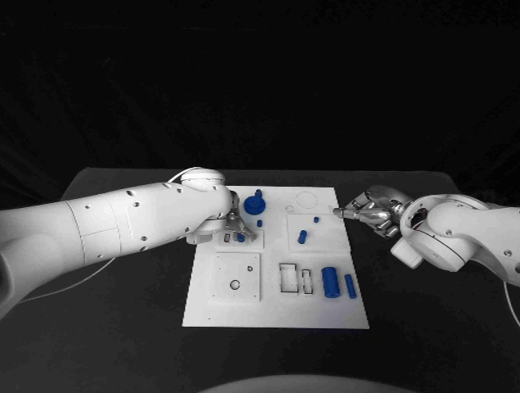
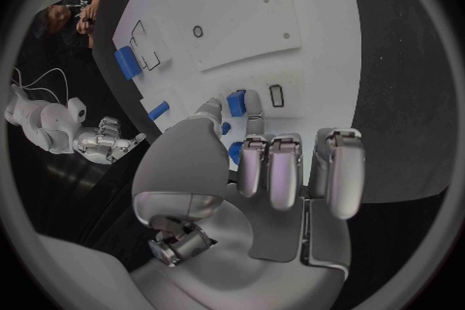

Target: Assemble the parts on the task board

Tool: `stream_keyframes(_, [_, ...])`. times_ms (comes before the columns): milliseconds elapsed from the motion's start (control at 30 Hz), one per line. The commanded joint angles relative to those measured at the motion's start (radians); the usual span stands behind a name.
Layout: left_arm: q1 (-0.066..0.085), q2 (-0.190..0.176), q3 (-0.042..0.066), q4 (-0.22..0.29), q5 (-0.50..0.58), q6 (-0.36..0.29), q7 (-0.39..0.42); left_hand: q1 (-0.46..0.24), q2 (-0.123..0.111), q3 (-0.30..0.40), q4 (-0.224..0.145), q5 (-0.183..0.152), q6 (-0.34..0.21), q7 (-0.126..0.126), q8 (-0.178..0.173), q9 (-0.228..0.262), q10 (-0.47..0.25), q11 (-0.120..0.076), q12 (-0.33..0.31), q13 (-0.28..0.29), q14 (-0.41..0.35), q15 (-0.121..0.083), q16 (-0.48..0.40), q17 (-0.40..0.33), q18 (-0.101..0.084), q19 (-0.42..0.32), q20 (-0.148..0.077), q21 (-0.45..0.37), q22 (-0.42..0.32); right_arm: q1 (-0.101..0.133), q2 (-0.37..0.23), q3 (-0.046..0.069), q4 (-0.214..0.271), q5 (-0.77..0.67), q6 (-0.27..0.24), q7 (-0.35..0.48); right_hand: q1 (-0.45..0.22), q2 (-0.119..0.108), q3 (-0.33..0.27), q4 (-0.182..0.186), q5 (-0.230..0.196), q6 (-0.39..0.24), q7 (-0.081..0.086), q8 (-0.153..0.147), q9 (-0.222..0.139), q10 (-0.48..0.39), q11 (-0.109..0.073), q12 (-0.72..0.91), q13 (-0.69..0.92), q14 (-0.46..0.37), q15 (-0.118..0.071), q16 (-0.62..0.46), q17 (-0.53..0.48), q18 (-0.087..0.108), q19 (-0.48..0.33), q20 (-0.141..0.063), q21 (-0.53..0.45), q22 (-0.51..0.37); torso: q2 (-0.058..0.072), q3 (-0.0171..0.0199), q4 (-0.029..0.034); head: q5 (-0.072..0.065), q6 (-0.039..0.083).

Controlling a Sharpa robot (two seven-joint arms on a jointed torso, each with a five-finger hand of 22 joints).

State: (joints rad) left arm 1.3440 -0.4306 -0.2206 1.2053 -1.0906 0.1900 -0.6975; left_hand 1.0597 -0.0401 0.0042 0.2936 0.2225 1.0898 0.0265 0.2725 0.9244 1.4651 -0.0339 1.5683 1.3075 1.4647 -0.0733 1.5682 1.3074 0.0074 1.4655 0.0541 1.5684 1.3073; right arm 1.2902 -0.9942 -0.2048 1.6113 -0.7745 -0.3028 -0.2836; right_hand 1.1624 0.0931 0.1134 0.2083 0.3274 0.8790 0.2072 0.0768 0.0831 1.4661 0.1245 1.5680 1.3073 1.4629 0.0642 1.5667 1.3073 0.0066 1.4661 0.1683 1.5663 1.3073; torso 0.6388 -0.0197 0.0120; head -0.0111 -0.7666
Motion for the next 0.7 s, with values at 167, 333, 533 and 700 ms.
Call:
stream_keyframes(167, [0.000,0.003,0.000,0.003,0.006,-0.026,-0.022,0.004,0.015,-0.001,-0.002,-0.003,0.005,-0.001,-0.004,0.002,0.106,0.003,0.002,0.263,0.106,0.007,0.003,0.263,-0.007,0.105,0.005,0.002,0.263,-0.001,0.000,0.000,0.000,-0.009,0.017,-0.004,0.011,-0.002,-0.005,0.000,0.005,-0.009,-0.001,0.003,0.001,0.105,0.009,0.003,0.263,0.108,0.007,0.004,0.263,-0.007,0.105,0.010,0.004,0.263,0.000,0.0004,-0.0004,-0.001,-0.001])
stream_keyframes(333, [0.000,0.000,0.000,0.003,0.006,-0.034,-0.017,0.004,0.016,-0.001,-0.002,-0.003,0.005,-0.001,-0.004,0.002,0.106,0.003,0.002,0.263,0.106,0.007,0.003,0.263,-0.007,0.105,0.005,0.002,0.263,-0.001,0.001,0.000,0.000,-0.009,0.017,-0.004,0.011,-0.002,-0.005,0.000,0.005,-0.010,-0.001,0.003,0.001,0.105,0.009,0.003,0.263,0.108,0.007,0.004,0.263,-0.007,0.105,0.010,0.004,0.263,-0.001,0.0009,-0.0001,-0.001,-0.001])
stream_keyframes(533, [0.000,-0.005,0.000,0.006,0.003,-0.039,-0.020,0.004,0.016,-0.001,-0.002,-0.003,0.005,-0.001,-0.004,0.002,0.106,0.003,0.002,0.263,0.106,0.007,0.003,0.263,-0.007,0.105,0.005,0.002,0.263,-0.001,0.001,-0.001,-0.001,-0.009,0.018,-0.004,0.011,-0.002,-0.005,0.000,0.005,-0.010,-0.001,0.003,0.001,0.105,0.009,0.003,0.263,0.108,0.007,0.004,0.263,-0.007,0.105,0.010,0.004,0.263,-0.001,0.0006,-0.0002,-0.002,0.000])
stream_keyframes(700, [0.001,-0.035,0.002,0.037,-0.017,-0.078,-0.017,0.008,0.015,-0.003,-0.002,-0.001,0.006,-0.001,-0.004,0.003,0.106,0.003,0.002,0.263,0.106,0.007,0.003,0.263,-0.007,0.105,0.005,0.002,0.263,-0.001,0.001,-0.001,-0.002,-0.009,0.017,-0.003,0.011,-0.002,-0.005,0.000,0.005,-0.010,-0.001,0.003,0.001,0.105,0.009,0.003,0.263,0.108,0.007,0.004,0.263,-0.007,0.105,0.010,0.004,0.263,0.000,-0.0001,0.0001,-0.002,0.002])
